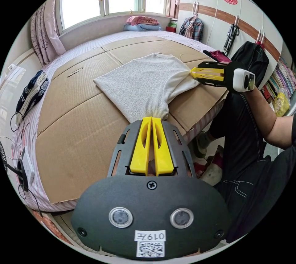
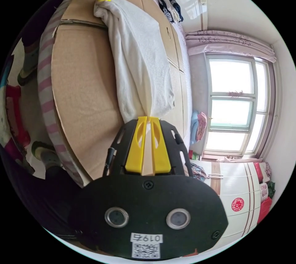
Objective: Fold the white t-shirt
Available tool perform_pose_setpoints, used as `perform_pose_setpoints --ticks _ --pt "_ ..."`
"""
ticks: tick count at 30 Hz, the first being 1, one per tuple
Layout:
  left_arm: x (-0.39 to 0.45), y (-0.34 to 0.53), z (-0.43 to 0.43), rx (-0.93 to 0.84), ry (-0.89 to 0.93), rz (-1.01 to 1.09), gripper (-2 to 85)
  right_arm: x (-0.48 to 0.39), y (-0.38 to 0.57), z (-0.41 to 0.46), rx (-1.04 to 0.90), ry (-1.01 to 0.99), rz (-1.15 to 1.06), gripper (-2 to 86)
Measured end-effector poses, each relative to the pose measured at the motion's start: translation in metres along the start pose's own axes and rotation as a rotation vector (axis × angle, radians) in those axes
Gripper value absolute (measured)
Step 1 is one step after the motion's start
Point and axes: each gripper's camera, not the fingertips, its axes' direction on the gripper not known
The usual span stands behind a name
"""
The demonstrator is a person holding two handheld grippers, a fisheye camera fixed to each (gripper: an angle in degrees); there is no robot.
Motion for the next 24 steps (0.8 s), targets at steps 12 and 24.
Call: perform_pose_setpoints --ticks 12,24 --pt "-0.028 0.008 -0.032 0.107 0.058 -0.004 0.7 -0.006 0.035 -0.015 0.098 -0.065 0.269 -0.3" --pt "-0.107 0.024 -0.050 0.104 0.034 -0.265 0.8 -0.072 0.006 -0.077 0.340 -0.071 0.385 -1.0"
